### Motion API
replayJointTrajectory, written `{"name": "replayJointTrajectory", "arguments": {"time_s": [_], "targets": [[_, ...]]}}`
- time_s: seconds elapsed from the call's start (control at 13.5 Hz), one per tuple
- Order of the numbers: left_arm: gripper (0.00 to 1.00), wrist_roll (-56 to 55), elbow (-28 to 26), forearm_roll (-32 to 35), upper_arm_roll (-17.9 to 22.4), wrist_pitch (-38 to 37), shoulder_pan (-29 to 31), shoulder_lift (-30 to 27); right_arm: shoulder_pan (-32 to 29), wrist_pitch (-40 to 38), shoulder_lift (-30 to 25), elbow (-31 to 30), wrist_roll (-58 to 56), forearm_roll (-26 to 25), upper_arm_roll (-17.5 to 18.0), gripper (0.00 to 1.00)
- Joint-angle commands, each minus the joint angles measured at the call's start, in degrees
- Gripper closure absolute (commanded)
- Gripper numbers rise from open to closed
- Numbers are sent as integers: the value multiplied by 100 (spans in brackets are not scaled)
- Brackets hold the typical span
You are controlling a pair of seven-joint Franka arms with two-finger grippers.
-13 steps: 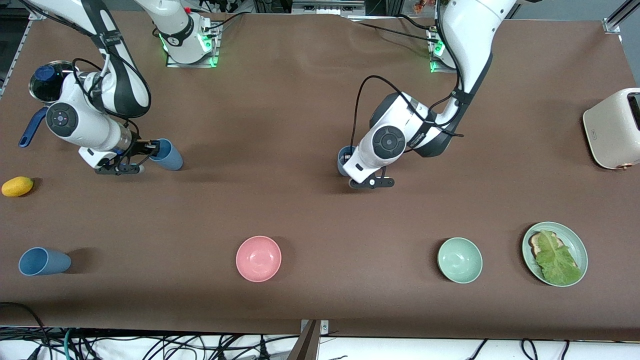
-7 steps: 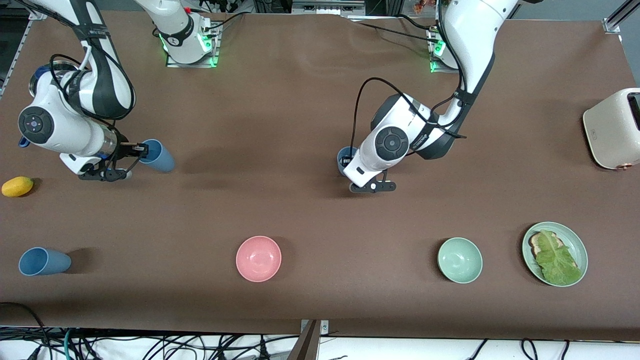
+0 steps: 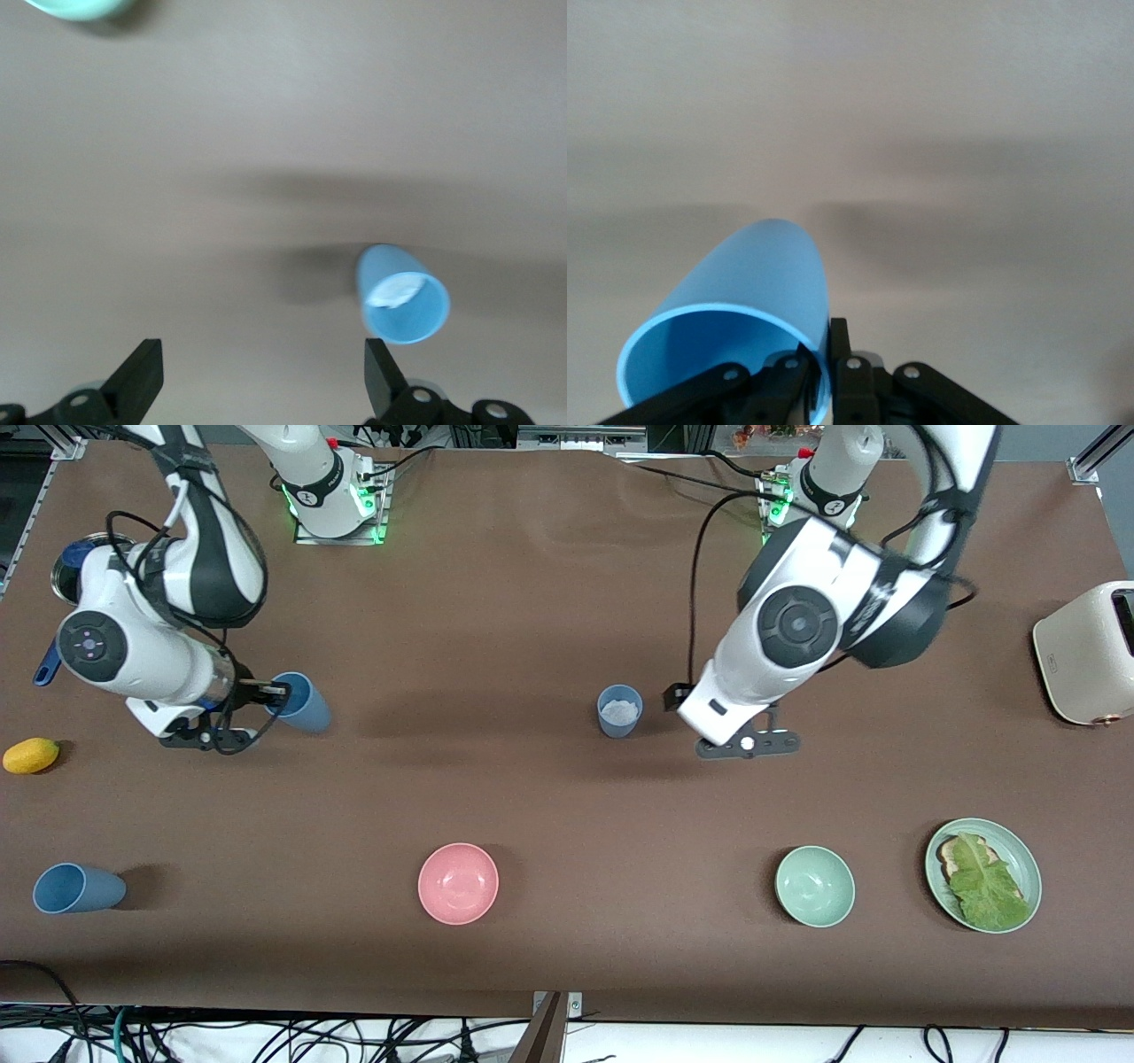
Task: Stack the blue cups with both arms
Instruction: 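Carry the blue cup over the tissue cup while the left gripper withdraws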
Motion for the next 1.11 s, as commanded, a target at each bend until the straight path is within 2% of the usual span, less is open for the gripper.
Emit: {"name": "replayJointTrajectory", "arguments": {"time_s": [0.0,0.22,0.52,0.67,0.82,0.89,1.04], "targets": [[0,1189,520,396,-18,-436,368,0,616,-225,3,321,917,116,-12,100],[0,2177,529,370,-18,-437,1062,-378,1380,-234,274,864,2050,459,-12,100],[0,2417,547,309,-35,-445,1582,-554,2505,-234,898,1813,3703,469,-12,100],[0,2836,512,116,-10,-533,1575,-624,2901,-234,1319,2375,4328,469,-12,100],[0,2944,389,2,332,-507,1416,-774,3209,-234,1724,2947,4707,478,-12,100],[0,2892,180,-138,490,-481,1390,-940,3341,-234,1908,3184,4840,478,-3,100],[0,2883,-688,-157,580,8,1468,-1676,3465,-216,2225,3633,5060,591,93,100]]}}
